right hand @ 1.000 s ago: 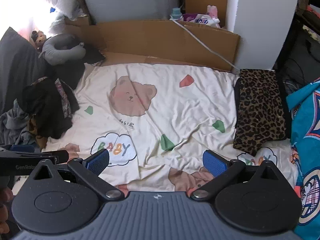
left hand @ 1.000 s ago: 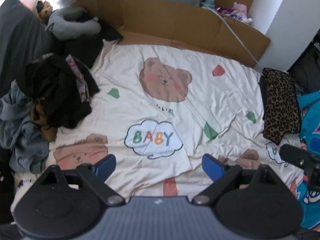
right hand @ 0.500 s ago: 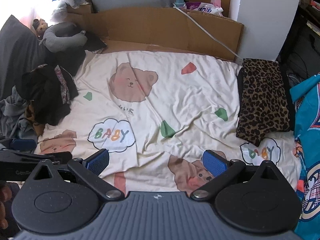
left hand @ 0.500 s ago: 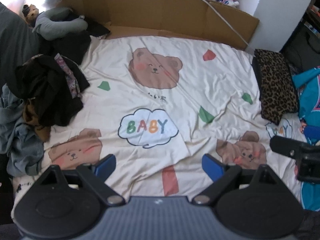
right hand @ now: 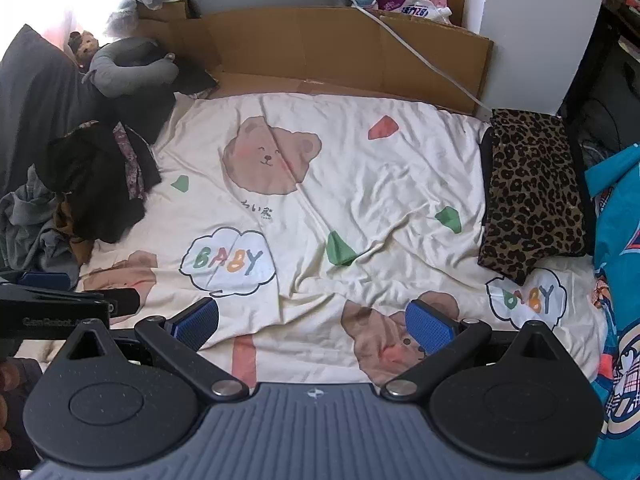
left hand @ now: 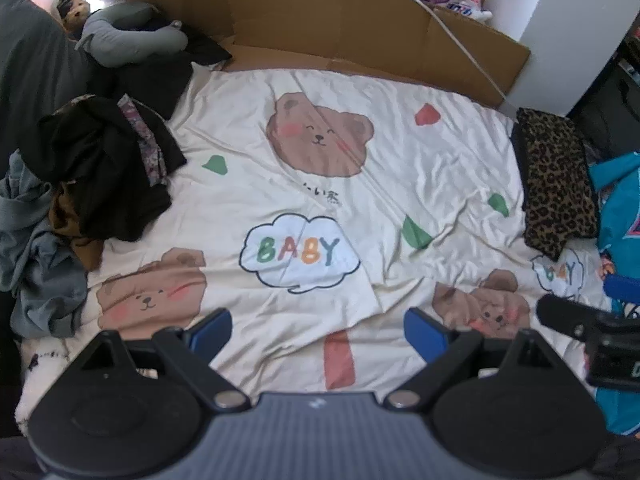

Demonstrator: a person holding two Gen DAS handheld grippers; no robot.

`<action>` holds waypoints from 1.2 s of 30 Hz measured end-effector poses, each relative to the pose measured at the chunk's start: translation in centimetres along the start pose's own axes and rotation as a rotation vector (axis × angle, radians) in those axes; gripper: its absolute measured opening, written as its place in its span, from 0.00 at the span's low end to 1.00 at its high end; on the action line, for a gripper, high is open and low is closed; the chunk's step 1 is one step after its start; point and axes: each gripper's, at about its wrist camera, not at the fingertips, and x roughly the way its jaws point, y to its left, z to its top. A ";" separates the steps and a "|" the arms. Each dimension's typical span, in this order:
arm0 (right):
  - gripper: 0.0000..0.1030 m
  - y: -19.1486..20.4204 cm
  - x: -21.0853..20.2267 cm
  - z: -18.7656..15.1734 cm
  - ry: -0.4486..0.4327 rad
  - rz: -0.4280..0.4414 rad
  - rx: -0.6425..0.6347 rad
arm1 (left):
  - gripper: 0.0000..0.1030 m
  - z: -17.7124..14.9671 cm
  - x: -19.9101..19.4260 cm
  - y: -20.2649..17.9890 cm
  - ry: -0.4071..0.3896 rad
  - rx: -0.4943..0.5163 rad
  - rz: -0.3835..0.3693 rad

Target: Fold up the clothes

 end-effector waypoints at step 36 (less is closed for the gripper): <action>0.99 -1.7 -0.7 0.9 -0.006 0.039 0.135 | 0.90 1.0 -1.3 -0.8 -0.010 0.003 -0.056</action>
